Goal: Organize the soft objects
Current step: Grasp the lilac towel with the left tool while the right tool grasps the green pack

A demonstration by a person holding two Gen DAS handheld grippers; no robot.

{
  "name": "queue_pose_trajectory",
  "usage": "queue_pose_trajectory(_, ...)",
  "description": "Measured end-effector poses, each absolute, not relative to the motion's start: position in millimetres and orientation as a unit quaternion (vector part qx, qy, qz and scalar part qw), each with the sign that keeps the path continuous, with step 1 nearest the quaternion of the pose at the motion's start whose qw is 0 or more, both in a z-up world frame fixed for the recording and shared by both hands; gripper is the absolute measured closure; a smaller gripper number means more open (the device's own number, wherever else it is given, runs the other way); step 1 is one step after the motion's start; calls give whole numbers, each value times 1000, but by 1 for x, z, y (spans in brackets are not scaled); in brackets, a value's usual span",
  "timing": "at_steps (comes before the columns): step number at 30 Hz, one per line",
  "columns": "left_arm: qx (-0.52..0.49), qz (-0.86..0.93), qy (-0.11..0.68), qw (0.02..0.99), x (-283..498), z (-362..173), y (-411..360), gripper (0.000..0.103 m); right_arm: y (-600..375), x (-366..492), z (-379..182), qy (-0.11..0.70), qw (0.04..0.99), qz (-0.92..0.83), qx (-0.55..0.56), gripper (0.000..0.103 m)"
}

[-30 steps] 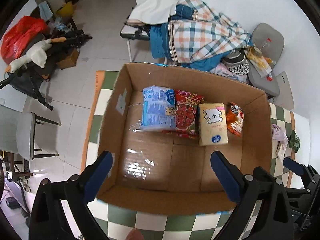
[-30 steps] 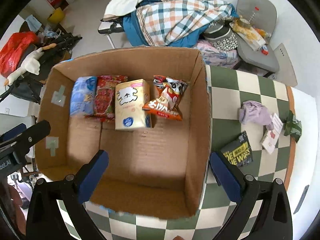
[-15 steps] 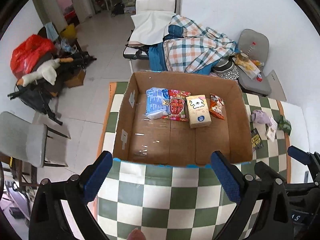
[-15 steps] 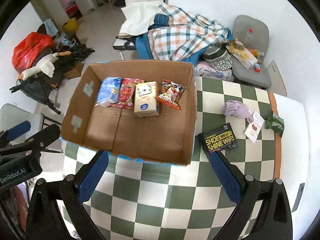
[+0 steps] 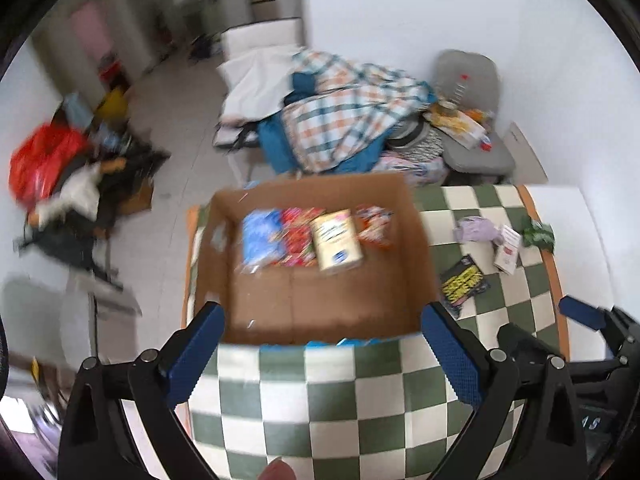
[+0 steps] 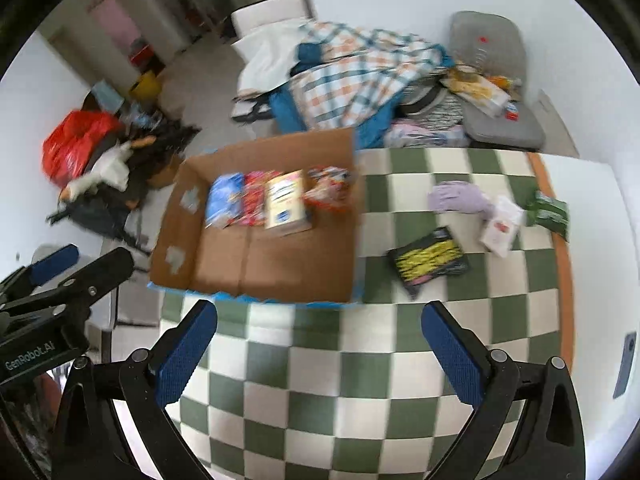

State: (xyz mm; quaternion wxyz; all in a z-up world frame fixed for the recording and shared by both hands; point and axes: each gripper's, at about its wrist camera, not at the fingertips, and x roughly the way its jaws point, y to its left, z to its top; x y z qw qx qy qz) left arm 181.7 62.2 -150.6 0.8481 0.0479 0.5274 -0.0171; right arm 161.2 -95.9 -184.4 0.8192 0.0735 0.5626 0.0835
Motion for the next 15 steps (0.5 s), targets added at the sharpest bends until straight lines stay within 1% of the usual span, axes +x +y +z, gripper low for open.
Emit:
queue_pose_trajectory(6,161,-79,532,828,241,-174,-43,3,-206,179,-199,576,809,8,118,0)
queue_pose_trajectory(9,212,-111,551,799,278,-203,-99,3,-275,197,-218,593,791,-32,149,0)
queue_pose_trajectory(12,238,-147,577,767,308,-236,-144,3,-338,218,-242,609,768,-63,189,0)
queue_pose_trajectory(15,277,-171,603,729,336,-280,-188,3,-392,246,-273,628,741,-85,222,0)
